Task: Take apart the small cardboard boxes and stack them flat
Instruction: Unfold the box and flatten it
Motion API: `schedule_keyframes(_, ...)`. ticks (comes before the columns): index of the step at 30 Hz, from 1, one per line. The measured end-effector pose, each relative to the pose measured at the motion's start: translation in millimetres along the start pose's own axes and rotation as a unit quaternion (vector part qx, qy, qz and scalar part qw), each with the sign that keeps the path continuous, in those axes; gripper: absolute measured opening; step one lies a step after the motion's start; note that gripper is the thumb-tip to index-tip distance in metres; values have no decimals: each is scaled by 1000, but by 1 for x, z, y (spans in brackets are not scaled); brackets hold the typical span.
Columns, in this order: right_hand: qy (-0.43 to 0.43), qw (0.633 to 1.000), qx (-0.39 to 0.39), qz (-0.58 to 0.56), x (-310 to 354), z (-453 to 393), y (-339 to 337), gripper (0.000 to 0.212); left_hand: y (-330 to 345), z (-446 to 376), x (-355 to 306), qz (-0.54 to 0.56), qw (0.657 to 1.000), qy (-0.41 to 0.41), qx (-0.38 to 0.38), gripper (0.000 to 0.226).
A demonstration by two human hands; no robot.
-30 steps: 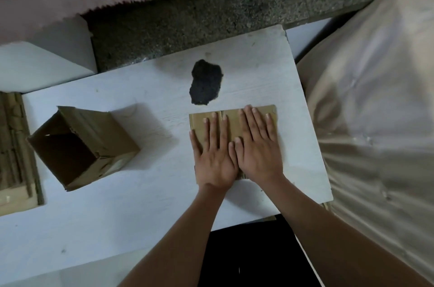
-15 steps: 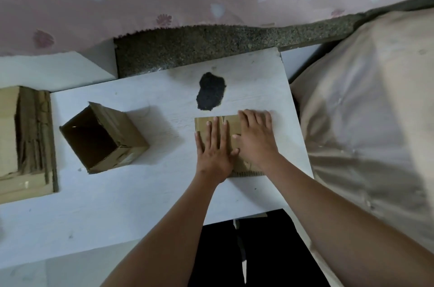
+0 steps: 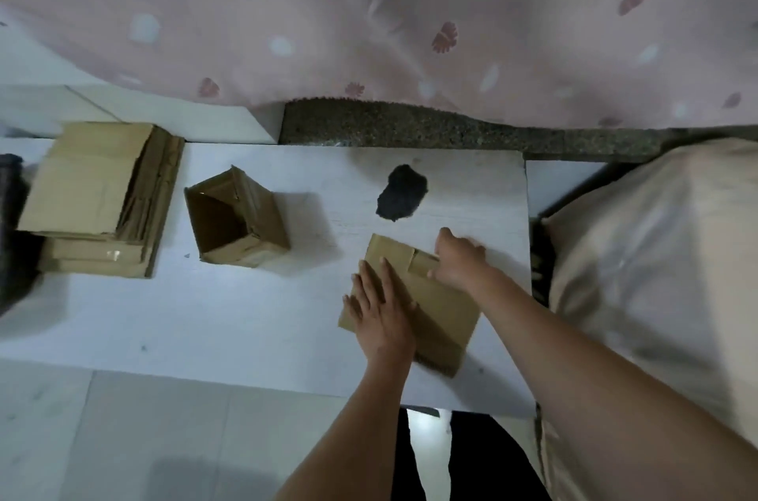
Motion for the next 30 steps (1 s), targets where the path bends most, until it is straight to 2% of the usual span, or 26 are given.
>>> schedule_keyframes(2, -18, 999, 26, -19, -7, 11, 5, 29, 4, 9, 2, 53, 997, -49, 6, 91)
schedule_keyframes(4, -35, 999, 20, -25, -18, 23, 9, 13, 12, 25, 8, 143, 983, -111, 15, 100)
schedule_keyframes(8, -67, 995, 18, -76, -31, 56, 18, 17, 32, 63, 21, 335, 913, -230, 16, 110)
schedule_keyframes(10, -87, 985, 38, -141, -32, 76, 22, 23, 38, 79, 26, 395, 877, -273, 17, 111)
schedule_keyframes(11, -96, 980, 42, -168, -31, 85, 24, 16, 41, 87, 28, 412, 867, -278, 25, 111)
schedule_keyframes(13, -116, 969, 32, -216, -28, 103, 25, 6, 42, 101, 32, 436, 860, -261, 37, 107)
schedule_keyframes(15, -138, 955, 19, -261, -21, 119, 21, 4, 36, 115, 34, 481, 845, -234, 26, 102)
schedule_keyframes(19, -174, 941, 6, -289, 5, 156, 13, 5, 13, 148, 51, 643, 743, -185, -24, 83)
schedule_keyframes(21, -186, 934, 3, -304, 19, 170, 10, 6, -4, 164, 65, 683, 710, -159, -62, 69)
schedule_keyframes(25, -222, 923, -6, -314, 61, 197, 12, 8, -38, 199, 111, 706, 681, -148, -129, 53)
schedule_keyframes(30, -257, 912, -5, -319, 128, 232, 41, 12, -59, 242, 188, 751, 629, -116, -162, 42)
Point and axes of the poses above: each hand's wrist, its own z-axis away from the middle knuckle, its own y-axis out of the palm, x = y × z, the point moved 5 cm from there along -z, towards the middle knuckle, and after that the axes turned 9 degrees about x, right-handed, at the moved point
